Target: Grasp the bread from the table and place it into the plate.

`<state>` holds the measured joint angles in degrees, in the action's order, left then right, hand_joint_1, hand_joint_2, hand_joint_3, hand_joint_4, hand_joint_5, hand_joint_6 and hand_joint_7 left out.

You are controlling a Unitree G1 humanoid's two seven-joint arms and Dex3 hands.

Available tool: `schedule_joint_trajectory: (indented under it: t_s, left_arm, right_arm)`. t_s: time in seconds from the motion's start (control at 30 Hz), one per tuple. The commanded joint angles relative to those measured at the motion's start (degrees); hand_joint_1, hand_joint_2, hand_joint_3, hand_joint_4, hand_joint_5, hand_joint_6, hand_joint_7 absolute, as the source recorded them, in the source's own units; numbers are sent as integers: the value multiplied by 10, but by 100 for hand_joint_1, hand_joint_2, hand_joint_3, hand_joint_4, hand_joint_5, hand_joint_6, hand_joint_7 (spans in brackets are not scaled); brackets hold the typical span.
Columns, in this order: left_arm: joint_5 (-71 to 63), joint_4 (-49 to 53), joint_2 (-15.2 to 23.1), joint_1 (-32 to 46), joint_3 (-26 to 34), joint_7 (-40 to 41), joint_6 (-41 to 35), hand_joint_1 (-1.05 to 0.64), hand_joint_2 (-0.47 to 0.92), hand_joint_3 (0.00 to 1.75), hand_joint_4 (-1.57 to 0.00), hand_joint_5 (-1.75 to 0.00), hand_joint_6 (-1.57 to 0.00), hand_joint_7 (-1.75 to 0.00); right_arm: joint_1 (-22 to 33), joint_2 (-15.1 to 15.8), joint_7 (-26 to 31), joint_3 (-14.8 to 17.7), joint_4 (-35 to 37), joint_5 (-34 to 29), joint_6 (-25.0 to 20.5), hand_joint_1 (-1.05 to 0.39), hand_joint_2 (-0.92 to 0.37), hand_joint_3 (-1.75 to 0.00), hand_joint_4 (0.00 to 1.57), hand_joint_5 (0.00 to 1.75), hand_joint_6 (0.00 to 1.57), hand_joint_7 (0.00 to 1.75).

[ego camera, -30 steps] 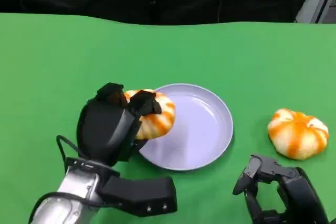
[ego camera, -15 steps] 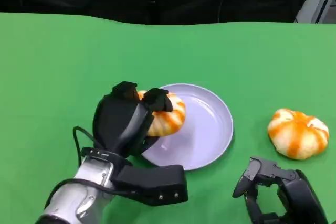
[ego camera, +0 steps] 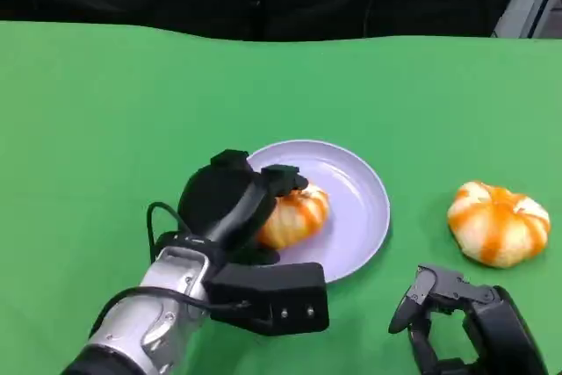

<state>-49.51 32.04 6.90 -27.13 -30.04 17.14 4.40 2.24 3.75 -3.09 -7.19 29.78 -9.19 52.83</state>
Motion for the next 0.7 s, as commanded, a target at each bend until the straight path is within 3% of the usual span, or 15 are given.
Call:
schedule_joint_trajectory:
  t_s: [0.03, 0.1, 0.3, 0.7]
  left_arm:
    - [8, -25, 16, 5, -7, -67, -25, -76, 92, 37, -10, -60, -32, -1]
    - [7, -34, 18, 7, -9, -90, -35, -82, 92, 44, -2, -51, -24, -1]
    - [10, -57, 30, 15, -13, -126, -43, -91, 92, 51, 0, -18, -16, -1]
    - [10, -157, 66, 57, -1, -140, -51, -96, 92, 53, -1, -11, -11, 0]
  right_arm:
    - [6, 2, 0, 3, -9, 9, -4, -55, -31, -147, 91, 175, 85, 148]
    - [6, 2, 0, 3, -10, 7, -7, -57, -31, -147, 92, 175, 85, 148]
    - [6, 2, 0, 2, -10, 7, -5, -58, -31, -146, 92, 175, 85, 148]
    - [9, 1, 0, 2, -15, 9, -9, -58, -32, -147, 92, 175, 85, 149]
